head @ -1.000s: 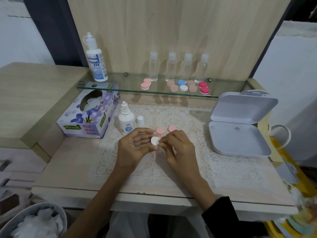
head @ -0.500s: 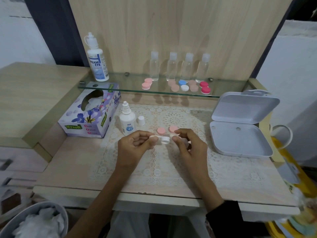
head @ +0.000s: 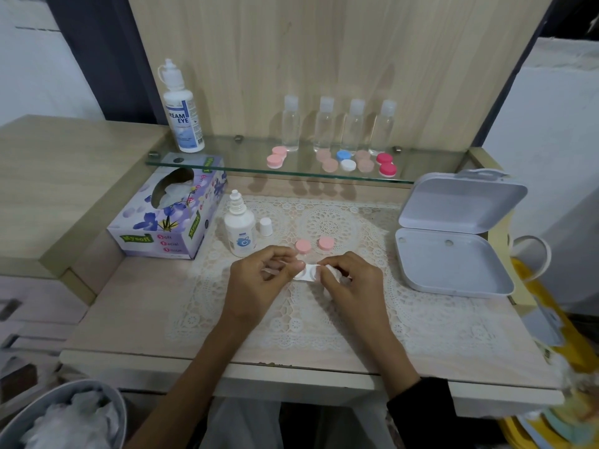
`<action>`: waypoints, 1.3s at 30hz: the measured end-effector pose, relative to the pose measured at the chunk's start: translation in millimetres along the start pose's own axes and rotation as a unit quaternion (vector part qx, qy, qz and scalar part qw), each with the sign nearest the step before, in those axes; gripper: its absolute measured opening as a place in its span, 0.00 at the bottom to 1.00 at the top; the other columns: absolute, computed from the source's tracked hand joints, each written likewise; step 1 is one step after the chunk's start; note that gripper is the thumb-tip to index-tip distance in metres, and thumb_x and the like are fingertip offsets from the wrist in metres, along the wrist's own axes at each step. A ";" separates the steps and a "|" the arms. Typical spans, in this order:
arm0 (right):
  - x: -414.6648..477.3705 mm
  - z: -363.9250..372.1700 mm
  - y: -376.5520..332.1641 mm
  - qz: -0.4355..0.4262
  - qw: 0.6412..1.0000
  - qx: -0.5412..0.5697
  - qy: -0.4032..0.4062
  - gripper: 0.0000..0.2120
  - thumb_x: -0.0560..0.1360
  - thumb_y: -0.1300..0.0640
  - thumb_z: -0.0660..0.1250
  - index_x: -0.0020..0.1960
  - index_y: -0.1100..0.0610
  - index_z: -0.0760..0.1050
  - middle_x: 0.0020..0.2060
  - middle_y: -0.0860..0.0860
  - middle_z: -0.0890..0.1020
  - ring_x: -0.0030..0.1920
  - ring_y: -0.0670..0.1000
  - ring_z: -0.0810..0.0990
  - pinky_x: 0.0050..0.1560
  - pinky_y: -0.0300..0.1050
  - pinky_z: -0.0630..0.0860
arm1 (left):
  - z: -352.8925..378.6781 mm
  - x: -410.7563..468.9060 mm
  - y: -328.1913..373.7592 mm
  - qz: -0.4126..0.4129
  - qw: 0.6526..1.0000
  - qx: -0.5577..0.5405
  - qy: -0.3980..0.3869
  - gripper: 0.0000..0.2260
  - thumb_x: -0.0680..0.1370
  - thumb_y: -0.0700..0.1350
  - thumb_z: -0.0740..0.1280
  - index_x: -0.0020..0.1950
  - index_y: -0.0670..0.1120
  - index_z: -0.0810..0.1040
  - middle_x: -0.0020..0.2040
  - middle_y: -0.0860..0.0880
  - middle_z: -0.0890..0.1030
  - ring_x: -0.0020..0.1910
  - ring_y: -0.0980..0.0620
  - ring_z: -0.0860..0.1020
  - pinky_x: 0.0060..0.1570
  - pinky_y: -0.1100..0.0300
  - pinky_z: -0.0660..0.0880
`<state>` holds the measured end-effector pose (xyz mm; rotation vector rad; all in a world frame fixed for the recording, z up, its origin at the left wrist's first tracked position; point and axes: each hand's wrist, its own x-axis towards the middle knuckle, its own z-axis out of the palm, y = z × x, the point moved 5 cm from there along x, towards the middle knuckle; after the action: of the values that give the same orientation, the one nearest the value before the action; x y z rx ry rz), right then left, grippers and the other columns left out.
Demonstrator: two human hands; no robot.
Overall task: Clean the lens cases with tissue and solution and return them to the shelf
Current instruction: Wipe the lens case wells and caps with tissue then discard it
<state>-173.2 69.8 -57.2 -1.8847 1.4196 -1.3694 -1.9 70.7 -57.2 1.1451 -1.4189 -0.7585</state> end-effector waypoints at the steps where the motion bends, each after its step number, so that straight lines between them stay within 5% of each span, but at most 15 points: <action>1: 0.4 -0.8 1.5 0.002 1.000 -0.008 0.008 0.04 0.72 0.59 0.69 0.42 0.57 0.83 0.36 0.46 0.81 0.38 0.45 0.78 0.37 0.37 0.71 | 0.1 0.6 0.9 0.022 1.000 0.018 -0.001 0.13 0.69 0.49 0.75 0.51 0.46 0.82 0.45 0.52 0.83 0.42 0.54 0.81 0.35 0.64 0.77; 4: 1.0 -2.5 4.3 0.004 0.999 -0.034 0.029 0.02 0.71 0.62 0.71 0.41 0.58 0.83 0.34 0.47 0.81 0.35 0.45 0.77 0.36 0.41 0.71 | 3.7 1.4 -0.2 0.096 0.989 0.111 -0.023 0.16 0.68 0.54 0.74 0.53 0.50 0.83 0.49 0.56 0.80 0.46 0.54 0.78 0.36 0.66 0.72; 7: 1.4 -1.1 4.8 -0.002 0.998 -0.058 0.030 0.01 0.70 0.63 0.72 0.40 0.59 0.83 0.33 0.49 0.80 0.34 0.46 0.76 0.34 0.43 0.71 | 4.4 1.8 -5.4 0.094 0.980 0.174 -0.027 0.18 0.67 0.60 0.71 0.52 0.53 0.83 0.47 0.58 0.79 0.49 0.57 0.75 0.46 0.70 0.67; 13: 0.3 -2.7 10.2 0.069 0.997 0.026 0.033 0.06 0.72 0.63 0.70 0.42 0.54 0.84 0.36 0.45 0.82 0.40 0.45 0.79 0.40 0.41 0.74 | 3.9 3.4 -11.5 0.059 0.961 0.269 -0.017 0.21 0.66 0.68 0.64 0.51 0.58 0.83 0.45 0.60 0.79 0.50 0.59 0.73 0.53 0.56 0.66; 19: -3.7 -5.7 16.9 0.168 0.960 0.211 0.076 0.05 0.70 0.55 0.72 0.44 0.50 0.77 0.38 0.55 0.79 0.39 0.56 0.77 0.43 0.58 0.76 | 4.6 2.4 -10.4 0.052 0.949 0.312 -0.013 0.23 0.66 0.69 0.60 0.51 0.58 0.82 0.45 0.59 0.79 0.50 0.57 0.72 0.52 0.59 0.61; 23: -2.9 -7.4 18.3 0.163 0.965 0.194 0.070 0.07 0.69 0.51 0.74 0.42 0.51 0.77 0.39 0.52 0.81 0.42 0.59 0.79 0.45 0.64 0.77 | 5.9 2.0 -10.1 0.053 0.948 0.314 -0.014 0.23 0.66 0.68 0.61 0.52 0.57 0.83 0.45 0.59 0.79 0.50 0.56 0.73 0.51 0.58 0.62; 28: -2.1 -9.5 17.0 0.158 0.973 0.156 0.070 0.02 0.72 0.57 0.71 0.42 0.51 0.80 0.38 0.47 0.82 0.42 0.51 0.79 0.47 0.60 0.78 | 5.3 0.9 -8.7 0.050 0.943 0.329 -0.008 0.25 0.66 0.69 0.61 0.52 0.56 0.83 0.46 0.59 0.79 0.51 0.57 0.72 0.50 0.60 0.59; 33: -2.6 -10.7 13.9 0.157 0.972 0.163 0.070 0.05 0.71 0.59 0.68 0.43 0.50 0.80 0.39 0.47 0.82 0.42 0.52 0.80 0.46 0.57 0.78 | 2.1 1.0 -5.2 0.033 0.965 0.260 0.012 0.19 0.68 0.64 0.64 0.50 0.54 0.83 0.44 0.59 0.79 0.46 0.58 0.74 0.50 0.59 0.71; 36: -2.2 -12.8 8.8 0.136 0.975 0.157 0.076 0.06 0.73 0.63 0.68 0.45 0.53 0.80 0.41 0.46 0.82 0.45 0.46 0.80 0.46 0.44 0.76 | 0.6 0.5 -1.9 0.025 0.973 0.227 0.010 0.15 0.70 0.60 0.66 0.49 0.54 0.83 0.43 0.59 0.79 0.44 0.60 0.75 0.47 0.62 0.72; 39: -1.7 -13.9 4.0 0.119 0.977 0.154 0.082 0.07 0.73 0.64 0.68 0.46 0.53 0.80 0.43 0.45 0.82 0.46 0.47 0.80 0.45 0.42 0.75 | -0.6 2.4 0.2 0.019 0.975 0.220 -0.014 0.11 0.71 0.55 0.67 0.49 0.52 0.83 0.43 0.58 0.80 0.42 0.61 0.77 0.46 0.61 0.75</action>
<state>-187.3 72.8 -55.0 -1.3880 1.3640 -1.5501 -1.2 68.6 -56.0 1.4421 -1.6778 -0.4426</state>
